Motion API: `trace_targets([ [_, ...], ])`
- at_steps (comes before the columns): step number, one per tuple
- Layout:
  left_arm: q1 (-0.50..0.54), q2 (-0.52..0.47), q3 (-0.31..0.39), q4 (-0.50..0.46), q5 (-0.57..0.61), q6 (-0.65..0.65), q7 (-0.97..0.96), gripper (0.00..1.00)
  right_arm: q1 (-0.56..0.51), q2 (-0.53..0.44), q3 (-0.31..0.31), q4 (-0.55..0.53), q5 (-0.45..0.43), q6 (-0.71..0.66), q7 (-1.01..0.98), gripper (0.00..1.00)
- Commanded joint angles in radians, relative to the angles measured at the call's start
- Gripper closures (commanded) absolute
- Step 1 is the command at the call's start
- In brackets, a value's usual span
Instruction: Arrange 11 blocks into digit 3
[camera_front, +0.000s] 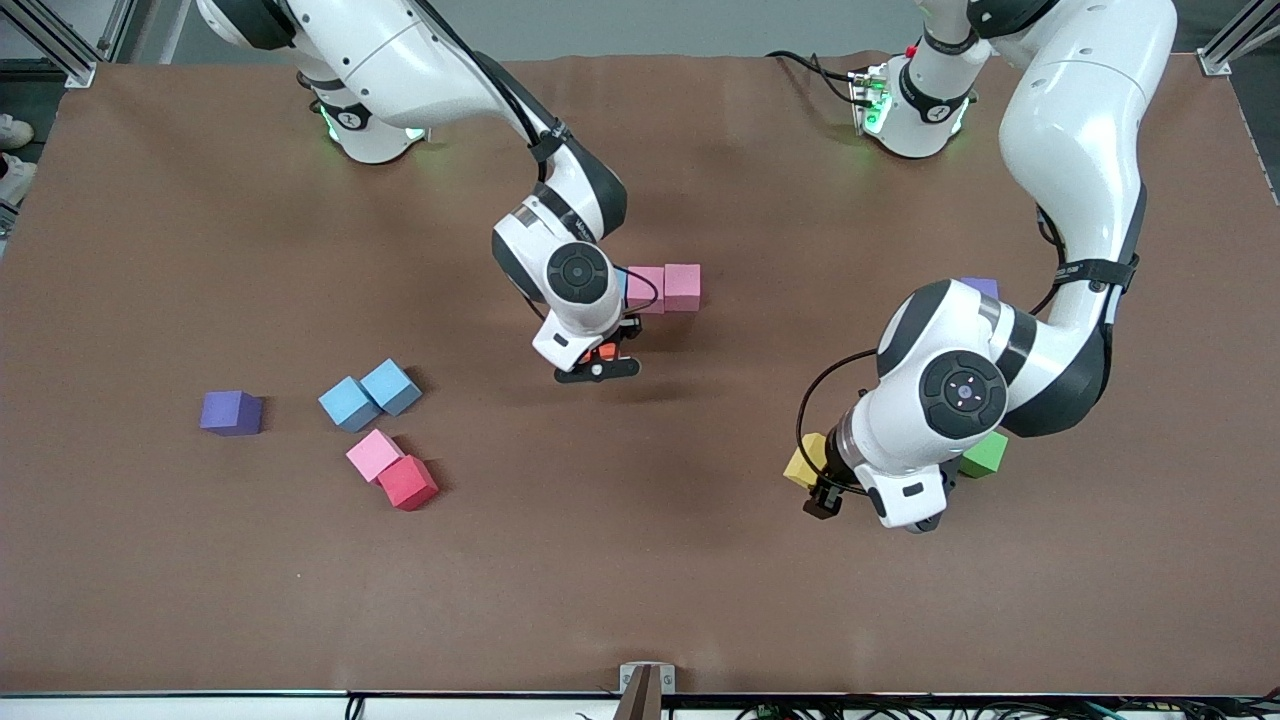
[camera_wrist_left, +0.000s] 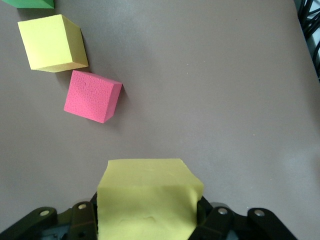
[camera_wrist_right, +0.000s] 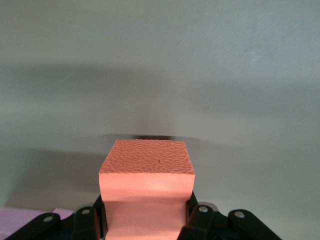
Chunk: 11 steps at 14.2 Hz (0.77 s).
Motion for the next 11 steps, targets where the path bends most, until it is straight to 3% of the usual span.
trace_targets([
  [1,0.009,-0.025,-0.005,-0.028,-0.011,-0.016,0.023,1.00,0.001,0.004,0.000,0.007,0.038,-0.014,-0.005,0.60],
  [11,0.016,-0.032,-0.007,-0.022,-0.002,-0.016,0.109,1.00,0.001,0.014,0.000,-0.014,0.038,-0.008,-0.032,0.60],
])
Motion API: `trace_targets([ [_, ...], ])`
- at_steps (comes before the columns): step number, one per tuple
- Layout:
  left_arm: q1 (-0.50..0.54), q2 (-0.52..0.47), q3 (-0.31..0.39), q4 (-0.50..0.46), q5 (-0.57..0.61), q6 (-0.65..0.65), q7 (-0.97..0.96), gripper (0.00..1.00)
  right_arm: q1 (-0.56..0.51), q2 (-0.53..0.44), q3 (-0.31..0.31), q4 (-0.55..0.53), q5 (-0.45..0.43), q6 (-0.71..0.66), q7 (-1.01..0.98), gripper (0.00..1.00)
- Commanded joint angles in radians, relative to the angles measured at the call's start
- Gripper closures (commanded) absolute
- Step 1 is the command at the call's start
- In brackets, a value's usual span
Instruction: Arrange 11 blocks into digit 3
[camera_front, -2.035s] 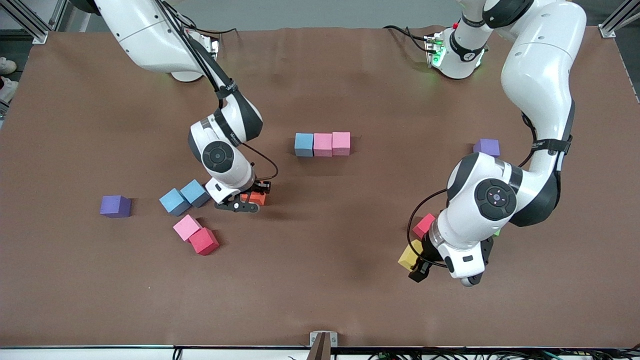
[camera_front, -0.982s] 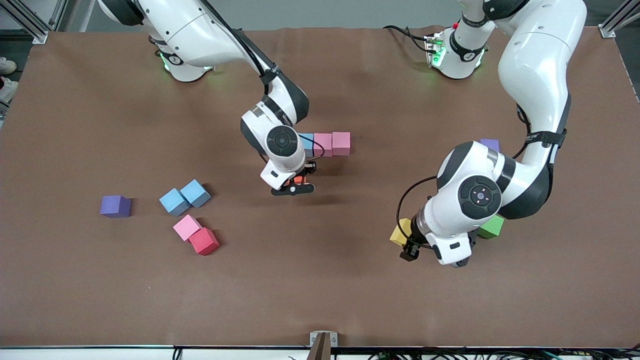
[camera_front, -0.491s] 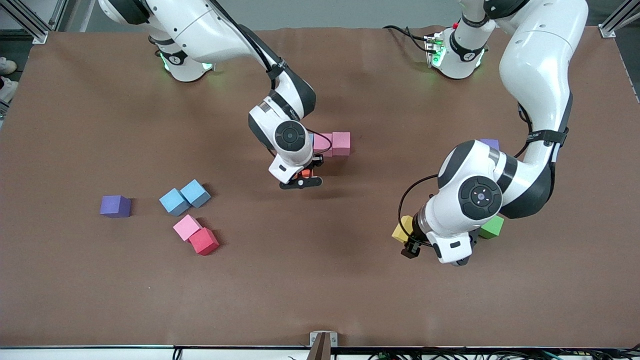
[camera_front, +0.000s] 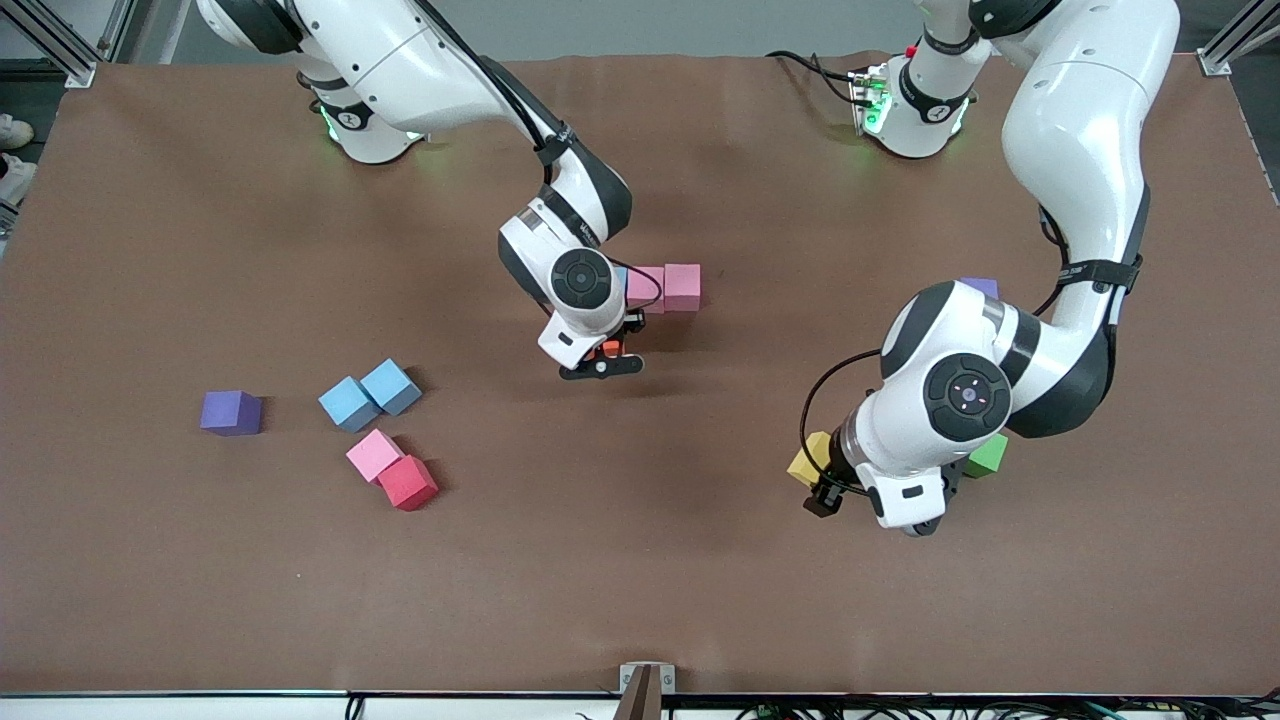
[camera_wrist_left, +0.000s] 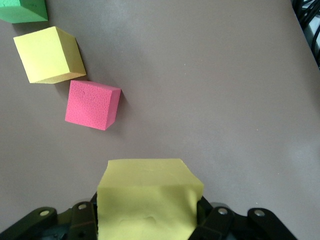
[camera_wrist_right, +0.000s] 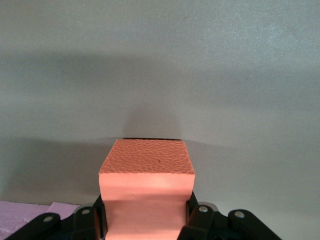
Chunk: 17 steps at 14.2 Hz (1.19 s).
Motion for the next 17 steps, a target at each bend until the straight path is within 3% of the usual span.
trace_targets([
  [1,0.011,-0.029,-0.006,-0.019,-0.002,-0.012,0.031,1.00,-0.002,-0.007,0.002,-0.014,0.011,0.003,-0.017,0.60],
  [17,0.020,-0.042,-0.006,-0.016,-0.007,-0.011,0.073,1.00,0.004,-0.008,0.006,-0.025,0.011,0.006,-0.017,0.59],
])
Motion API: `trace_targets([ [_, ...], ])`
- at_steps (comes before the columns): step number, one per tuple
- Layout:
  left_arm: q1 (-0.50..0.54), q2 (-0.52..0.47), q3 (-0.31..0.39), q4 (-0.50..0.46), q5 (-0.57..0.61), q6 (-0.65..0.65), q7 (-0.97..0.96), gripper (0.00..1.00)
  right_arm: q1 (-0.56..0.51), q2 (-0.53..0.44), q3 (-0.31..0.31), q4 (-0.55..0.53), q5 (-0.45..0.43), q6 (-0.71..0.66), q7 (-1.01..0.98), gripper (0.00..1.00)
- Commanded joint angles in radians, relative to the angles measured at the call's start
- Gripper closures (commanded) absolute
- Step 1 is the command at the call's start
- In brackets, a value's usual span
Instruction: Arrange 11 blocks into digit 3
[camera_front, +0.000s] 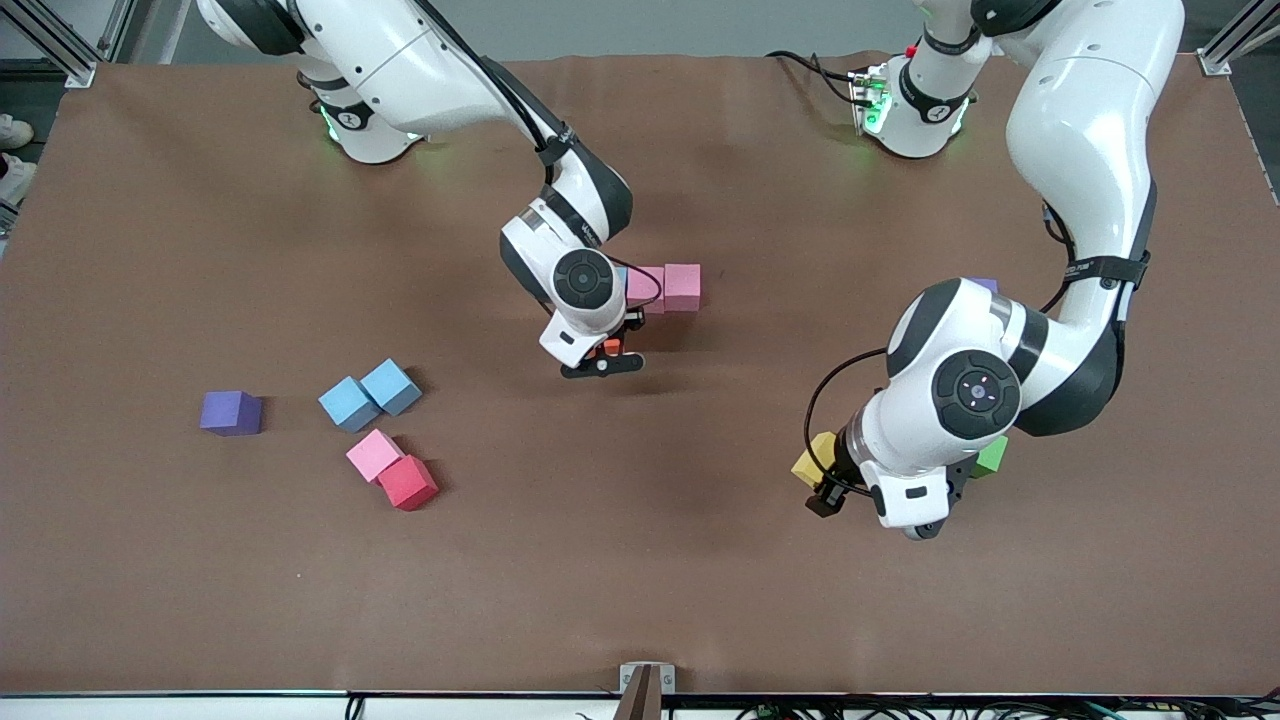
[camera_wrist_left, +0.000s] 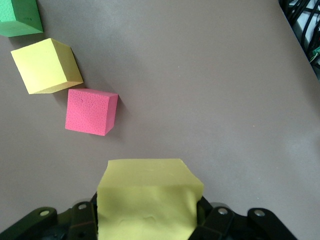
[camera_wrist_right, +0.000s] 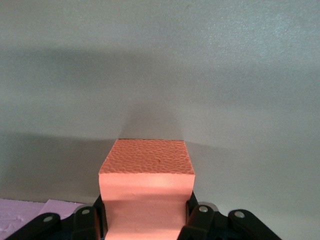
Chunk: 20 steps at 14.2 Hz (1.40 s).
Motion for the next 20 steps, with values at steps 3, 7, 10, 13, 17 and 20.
trace_targets([
  [3,0.017,-0.036,-0.006,-0.017,-0.008,-0.011,0.016,1.00,0.004,-0.010,0.003,-0.017,0.011,0.006,-0.013,0.59],
  [7,0.018,-0.036,-0.008,-0.017,-0.011,-0.011,0.019,1.00,0.004,-0.012,0.004,-0.017,0.011,-0.002,-0.014,0.59],
  [10,0.018,-0.036,-0.006,-0.017,-0.012,-0.011,0.020,1.00,0.004,-0.013,0.004,-0.018,0.011,-0.003,-0.036,0.57],
  [13,0.018,-0.034,-0.005,-0.017,-0.011,-0.011,0.020,1.00,0.004,-0.013,0.004,-0.029,0.011,-0.003,-0.037,0.57],
  [17,0.011,-0.027,-0.005,-0.017,-0.013,-0.003,0.022,1.00,0.014,-0.015,0.004,-0.031,0.011,-0.002,-0.037,0.57],
  [20,0.006,-0.025,-0.005,-0.017,-0.013,-0.002,0.023,1.00,0.016,-0.015,0.004,-0.031,0.011,-0.003,-0.036,0.57],
])
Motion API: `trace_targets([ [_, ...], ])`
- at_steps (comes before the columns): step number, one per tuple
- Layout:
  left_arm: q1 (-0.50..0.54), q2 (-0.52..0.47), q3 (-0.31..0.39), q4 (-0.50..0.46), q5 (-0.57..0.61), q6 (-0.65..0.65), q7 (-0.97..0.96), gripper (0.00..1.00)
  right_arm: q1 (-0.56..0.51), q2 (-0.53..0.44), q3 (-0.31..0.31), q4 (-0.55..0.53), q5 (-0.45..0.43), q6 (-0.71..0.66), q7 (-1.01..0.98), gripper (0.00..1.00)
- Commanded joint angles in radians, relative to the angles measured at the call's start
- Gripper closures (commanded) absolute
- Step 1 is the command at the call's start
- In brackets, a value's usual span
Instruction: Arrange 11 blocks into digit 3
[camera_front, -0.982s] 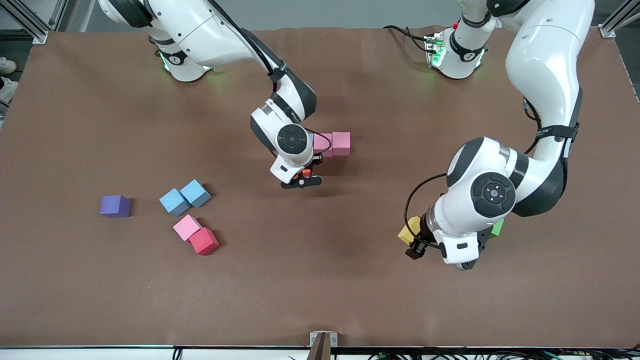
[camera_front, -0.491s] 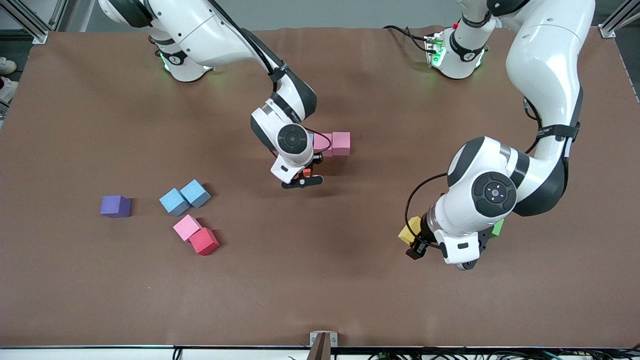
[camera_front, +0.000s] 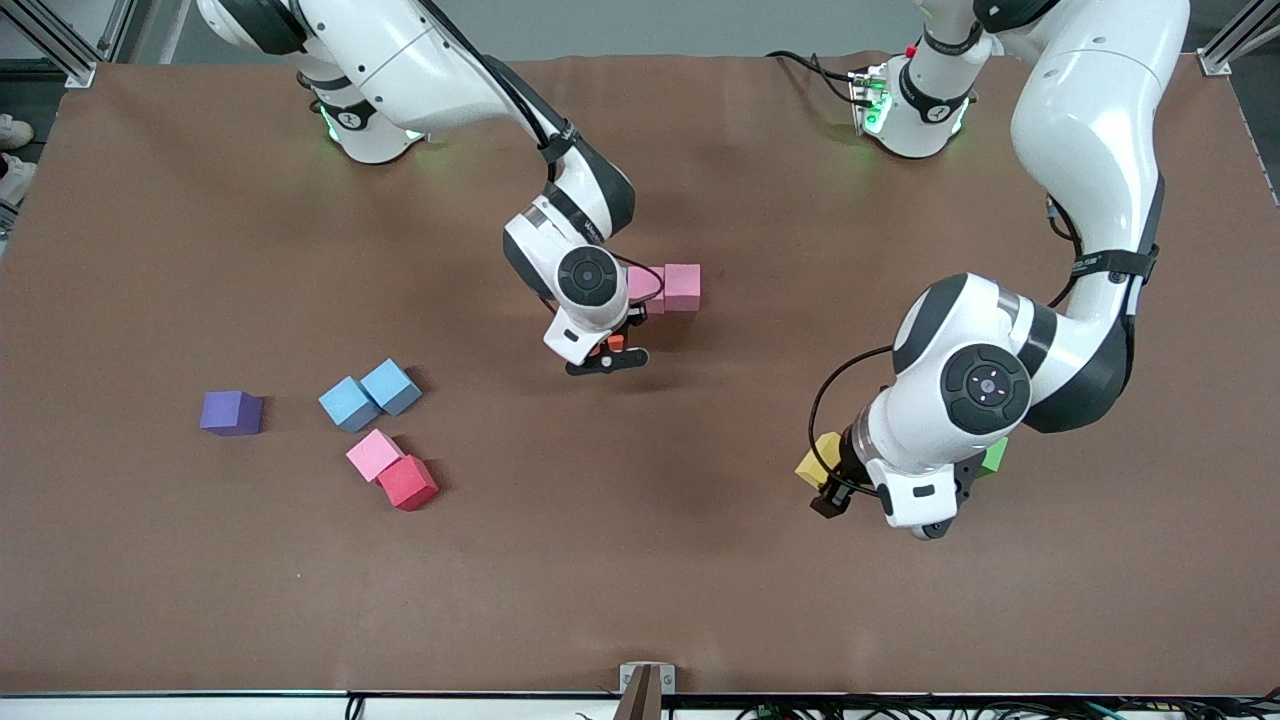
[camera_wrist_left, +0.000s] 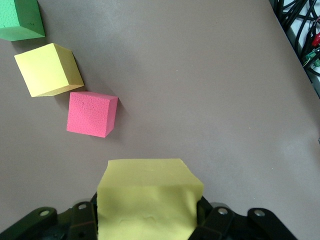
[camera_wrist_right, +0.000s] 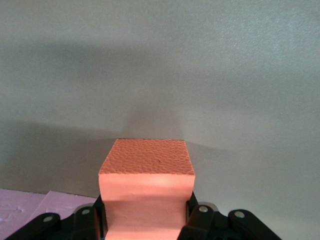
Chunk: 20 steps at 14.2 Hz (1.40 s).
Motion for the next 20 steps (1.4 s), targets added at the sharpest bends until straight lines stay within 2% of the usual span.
trace_targets([
  [1,0.005,-0.014,-0.004,-0.017,-0.013,-0.002,0.024,1.00,0.008,-0.015,0.000,-0.029,0.011,0.002,-0.010,0.57],
  [20,0.005,-0.014,-0.004,-0.017,-0.015,0.001,0.036,1.00,0.008,-0.016,0.000,-0.040,0.011,-0.007,-0.037,0.57],
])
